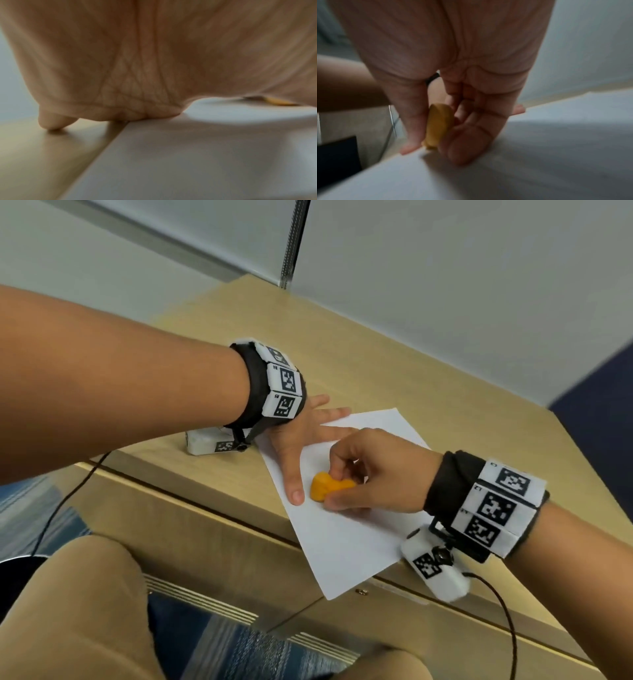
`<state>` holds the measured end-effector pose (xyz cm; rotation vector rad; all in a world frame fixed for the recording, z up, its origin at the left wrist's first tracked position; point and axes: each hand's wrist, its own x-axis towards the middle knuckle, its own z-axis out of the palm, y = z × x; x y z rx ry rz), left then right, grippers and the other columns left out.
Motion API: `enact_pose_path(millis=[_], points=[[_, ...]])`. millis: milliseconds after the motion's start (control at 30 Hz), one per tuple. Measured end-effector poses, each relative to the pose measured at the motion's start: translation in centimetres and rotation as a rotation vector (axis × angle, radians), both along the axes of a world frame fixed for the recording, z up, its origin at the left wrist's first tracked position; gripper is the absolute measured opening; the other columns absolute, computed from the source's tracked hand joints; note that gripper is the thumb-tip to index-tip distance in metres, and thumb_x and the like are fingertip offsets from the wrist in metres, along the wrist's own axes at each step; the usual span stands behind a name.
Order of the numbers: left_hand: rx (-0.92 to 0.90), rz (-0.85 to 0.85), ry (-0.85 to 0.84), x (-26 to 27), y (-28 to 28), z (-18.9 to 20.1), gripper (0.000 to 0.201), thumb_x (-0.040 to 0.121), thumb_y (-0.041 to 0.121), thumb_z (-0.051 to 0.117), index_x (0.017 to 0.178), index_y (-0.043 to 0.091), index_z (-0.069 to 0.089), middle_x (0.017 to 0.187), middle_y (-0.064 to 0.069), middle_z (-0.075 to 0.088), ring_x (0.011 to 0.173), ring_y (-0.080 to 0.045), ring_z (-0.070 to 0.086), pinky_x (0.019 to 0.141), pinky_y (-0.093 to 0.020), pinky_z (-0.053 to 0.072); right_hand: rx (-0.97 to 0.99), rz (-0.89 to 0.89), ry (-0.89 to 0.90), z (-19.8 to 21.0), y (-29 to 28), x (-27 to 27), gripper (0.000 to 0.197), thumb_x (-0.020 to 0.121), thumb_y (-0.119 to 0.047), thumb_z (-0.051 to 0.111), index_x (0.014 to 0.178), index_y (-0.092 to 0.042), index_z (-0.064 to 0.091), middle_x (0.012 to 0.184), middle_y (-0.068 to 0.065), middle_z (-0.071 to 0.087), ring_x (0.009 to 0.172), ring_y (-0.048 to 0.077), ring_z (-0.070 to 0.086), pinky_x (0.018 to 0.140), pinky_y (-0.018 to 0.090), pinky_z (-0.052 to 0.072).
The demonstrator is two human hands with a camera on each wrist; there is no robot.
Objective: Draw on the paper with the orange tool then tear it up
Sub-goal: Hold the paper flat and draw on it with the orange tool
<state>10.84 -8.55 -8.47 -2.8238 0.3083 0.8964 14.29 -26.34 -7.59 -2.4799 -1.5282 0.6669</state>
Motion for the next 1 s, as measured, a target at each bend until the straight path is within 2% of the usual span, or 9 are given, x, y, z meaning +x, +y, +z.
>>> enact_pose_path(millis=[100, 233, 333, 467, 633, 800, 867, 933, 1000], points=[[0.009, 0.004, 0.016, 0.1, 0.0, -0.1, 0.151, 0.03, 0.088, 0.062, 0.144, 0.054, -0.031, 0.155, 0.007, -0.045, 0.146, -0.029, -0.035, 0.114, -0.067, -0.009, -0.029, 0.011, -0.059, 0.6, 0.9, 1.3, 0.024, 0.079, -0.037, 0.084, 0.074, -0.025, 0.064, 0.067, -0.009, 0.059, 0.058, 0.006, 0.051, 0.059, 0.02, 0.042], [0.032, -0.031, -0.013, 0.3, 0.1, -0.4, 0.158, 0.024, 0.1, 0.06, 0.148, 0.053, -0.025, 0.156, 0.013, -0.042, 0.147, -0.024, -0.035, 0.111, -0.069, -0.012, 0.137, -0.08, -0.324, 0.1, 2.1, 3.1, 0.029, 0.083, -0.032, 0.073, 0.074, -0.006, 0.064, 0.067, 0.01, 0.063, 0.055, 0.019, 0.046, 0.058, 0.038, 0.049], [0.002, -0.006, 0.01, 0.4, 0.1, -0.5, 0.146, 0.035, 0.088, 0.067, 0.147, 0.057, -0.022, 0.155, 0.009, -0.045, 0.145, -0.029, -0.037, 0.112, -0.069, -0.01, 0.034, 0.048, -0.13, 0.5, 1.3, 1.0, 0.026, 0.079, -0.032, 0.083, 0.073, -0.014, 0.065, 0.06, -0.007, 0.055, 0.052, 0.009, 0.046, 0.054, 0.02, 0.041], [-0.006, -0.022, -0.011, 0.3, -0.1, -0.3, 0.145, 0.046, 0.08, 0.076, 0.148, 0.052, -0.024, 0.156, 0.008, -0.044, 0.146, -0.029, -0.036, 0.111, -0.064, -0.014, -0.021, 0.043, -0.098, 1.0, 1.3, 1.1, 0.025, 0.079, -0.035, 0.083, 0.073, -0.021, 0.065, 0.057, -0.01, 0.054, 0.051, 0.006, 0.049, 0.052, 0.016, 0.039], [0.005, -0.034, -0.033, 0.4, 0.2, -0.7, 0.143, 0.045, 0.085, 0.069, 0.148, 0.052, -0.024, 0.157, 0.012, -0.041, 0.147, -0.025, -0.035, 0.109, -0.071, -0.015, 0.079, -0.083, -0.319, 0.8, 2.2, 3.1, 0.026, 0.084, -0.031, 0.07, 0.071, -0.009, 0.064, 0.062, 0.001, 0.06, 0.056, 0.019, 0.054, 0.057, 0.032, 0.049], [-0.023, -0.042, -0.021, 0.3, -0.2, -0.2, 0.13, 0.06, 0.074, 0.079, 0.152, 0.053, -0.011, 0.157, 0.004, -0.043, 0.143, -0.032, -0.039, 0.11, -0.06, -0.019, -0.019, 0.064, -0.135, 1.1, 2.0, -0.4, 0.028, 0.082, -0.034, 0.079, 0.077, -0.009, 0.068, 0.058, -0.007, 0.057, 0.052, 0.004, 0.052, 0.052, 0.016, 0.041], [-0.047, -0.028, -0.039, 0.2, -0.1, -0.3, 0.135, 0.06, 0.072, 0.08, 0.152, 0.05, -0.016, 0.158, 0.006, -0.04, 0.145, -0.028, -0.037, 0.109, -0.06, -0.02, -0.023, -0.023, -0.215, 1.4, 2.5, 1.6, 0.028, 0.083, -0.036, 0.076, 0.077, -0.009, 0.069, 0.064, 0.002, 0.067, 0.057, 0.012, 0.058, 0.057, 0.027, 0.048], [-0.029, -0.021, -0.043, 0.2, 0.0, -0.6, 0.144, 0.052, 0.078, 0.079, 0.15, 0.05, -0.022, 0.158, 0.01, -0.039, 0.147, -0.026, -0.034, 0.108, -0.069, -0.017, 0.003, -0.117, -0.328, 1.4, 2.7, 3.4, 0.027, 0.084, -0.033, 0.069, 0.07, -0.01, 0.065, 0.065, 0.005, 0.065, 0.06, 0.024, 0.06, 0.058, 0.032, 0.051], [0.007, -0.03, -0.03, 0.1, -0.2, -0.2, 0.143, 0.053, 0.078, 0.079, 0.151, 0.047, -0.021, 0.159, 0.01, -0.038, 0.147, -0.027, -0.035, 0.109, -0.07, -0.015, 0.009, -0.109, -0.353, 1.1, 2.8, 2.8, 0.025, 0.082, -0.03, 0.066, 0.067, -0.01, 0.062, 0.064, 0.005, 0.062, 0.06, 0.025, 0.059, 0.058, 0.035, 0.054]])
